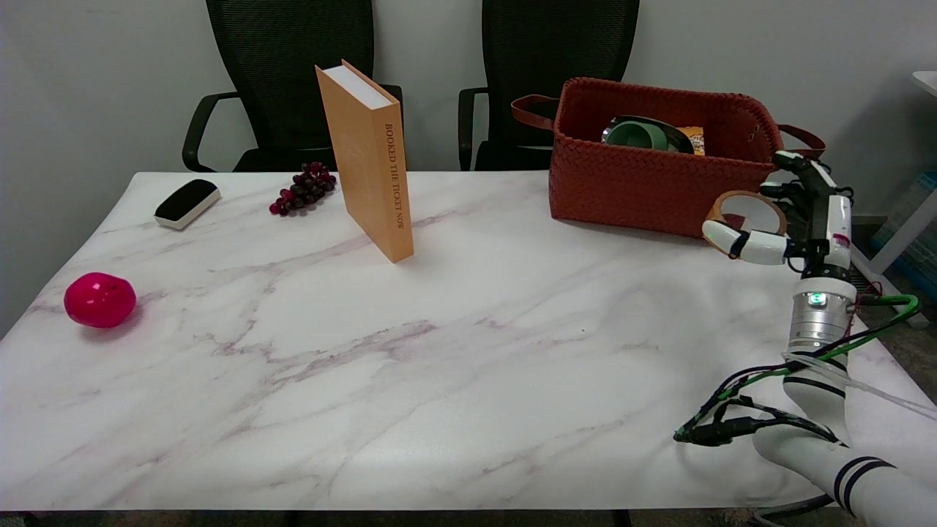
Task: Pick up the yellow tape.
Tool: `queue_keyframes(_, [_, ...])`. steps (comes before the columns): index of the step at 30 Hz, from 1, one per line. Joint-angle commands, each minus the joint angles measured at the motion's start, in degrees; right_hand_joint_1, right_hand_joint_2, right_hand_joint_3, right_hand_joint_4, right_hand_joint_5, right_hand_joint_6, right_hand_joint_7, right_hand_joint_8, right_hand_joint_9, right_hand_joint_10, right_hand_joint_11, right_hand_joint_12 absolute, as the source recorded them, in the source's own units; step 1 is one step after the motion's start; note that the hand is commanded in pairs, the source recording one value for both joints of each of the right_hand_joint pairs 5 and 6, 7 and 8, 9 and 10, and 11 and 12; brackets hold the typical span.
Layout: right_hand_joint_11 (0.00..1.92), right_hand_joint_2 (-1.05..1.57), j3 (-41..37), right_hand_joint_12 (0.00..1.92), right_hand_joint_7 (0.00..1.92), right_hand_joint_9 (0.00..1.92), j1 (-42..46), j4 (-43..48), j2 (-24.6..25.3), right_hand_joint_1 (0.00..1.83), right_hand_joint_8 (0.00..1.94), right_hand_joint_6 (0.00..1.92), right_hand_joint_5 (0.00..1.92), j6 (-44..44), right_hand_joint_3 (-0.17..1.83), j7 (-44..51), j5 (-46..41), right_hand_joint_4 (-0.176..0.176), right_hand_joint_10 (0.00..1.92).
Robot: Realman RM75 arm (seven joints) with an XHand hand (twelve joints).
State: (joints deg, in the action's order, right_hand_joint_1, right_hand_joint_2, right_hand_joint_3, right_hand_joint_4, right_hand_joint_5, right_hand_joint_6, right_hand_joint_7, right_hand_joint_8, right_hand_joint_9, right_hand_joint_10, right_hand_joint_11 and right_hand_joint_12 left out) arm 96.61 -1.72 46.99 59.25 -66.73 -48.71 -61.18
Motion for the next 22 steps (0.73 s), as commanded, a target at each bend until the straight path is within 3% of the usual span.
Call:
queue_keyframes(1, [1.57, 0.34, -3.81, 1.57, 0.33, 0.72, 2.16, 11.8, -0.4, 1.43, 0.33, 0.5, 0.5, -0.36, 0.6, 4.57, 11.06, 0.0, 0.72])
queue_keyframes(22, [1.57, 0.2, -2.96, 1.57, 0.28, 0.69, -12.85, 14.86, -2.34, 1.4, 0.28, 0.46, 0.46, 19.41, 0.72, 8.49, 16.25, 0.0, 0.69])
